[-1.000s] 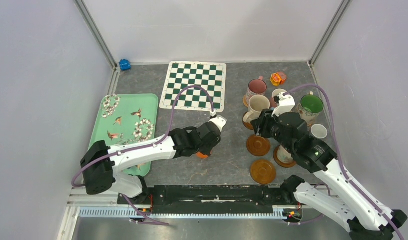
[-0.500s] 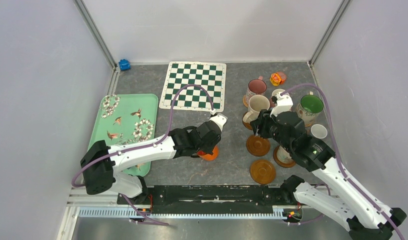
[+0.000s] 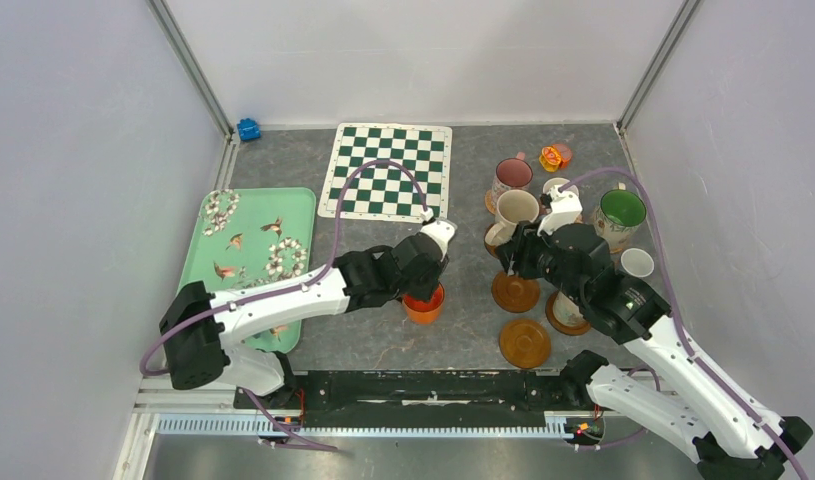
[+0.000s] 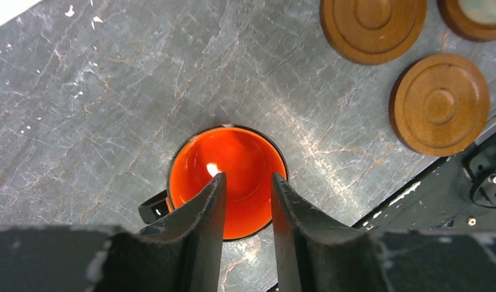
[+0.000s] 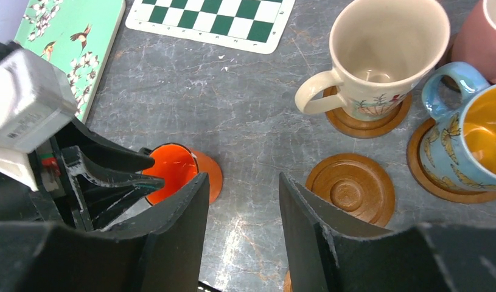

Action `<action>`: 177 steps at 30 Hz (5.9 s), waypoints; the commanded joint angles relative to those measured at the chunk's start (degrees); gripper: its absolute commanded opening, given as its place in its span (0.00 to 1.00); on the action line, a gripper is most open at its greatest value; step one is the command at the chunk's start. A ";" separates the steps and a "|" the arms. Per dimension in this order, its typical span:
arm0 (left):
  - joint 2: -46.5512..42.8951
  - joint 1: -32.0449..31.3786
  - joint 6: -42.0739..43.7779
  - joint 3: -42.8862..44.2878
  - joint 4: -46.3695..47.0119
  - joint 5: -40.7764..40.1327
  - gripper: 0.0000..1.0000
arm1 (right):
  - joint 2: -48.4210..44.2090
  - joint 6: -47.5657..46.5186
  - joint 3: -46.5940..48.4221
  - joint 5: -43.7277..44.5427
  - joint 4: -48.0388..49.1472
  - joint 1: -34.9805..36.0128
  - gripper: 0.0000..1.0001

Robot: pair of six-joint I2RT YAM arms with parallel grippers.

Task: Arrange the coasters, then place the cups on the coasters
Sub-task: Place the cup at the center of the board, then pick up the cup at the center of the board, then place the cup on the coaster, then pick up the cup from the tray.

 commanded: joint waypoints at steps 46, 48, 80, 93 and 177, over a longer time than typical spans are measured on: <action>-35.61 26.24 19.78 -14.98 -6.33 -3.25 0.97 | 32.07 9.84 -2.62 -2.20 13.41 15.95 0.44; -35.72 26.24 19.69 -14.94 -6.24 -3.26 0.98 | 32.98 9.64 -2.21 -2.17 13.50 15.95 0.42; -36.05 26.24 19.43 -14.85 -6.33 -2.07 1.00 | 13.32 -3.04 -3.78 2.17 -4.45 -2.58 0.00; -37.08 26.24 19.25 -15.05 -5.97 -0.80 1.00 | 10.82 -1.83 -7.76 1.07 -5.76 -10.42 0.00; -35.44 29.94 0.98 -14.63 -12.53 -16.69 1.00 | 13.18 -3.33 6.17 -6.84 -0.11 -4.04 0.40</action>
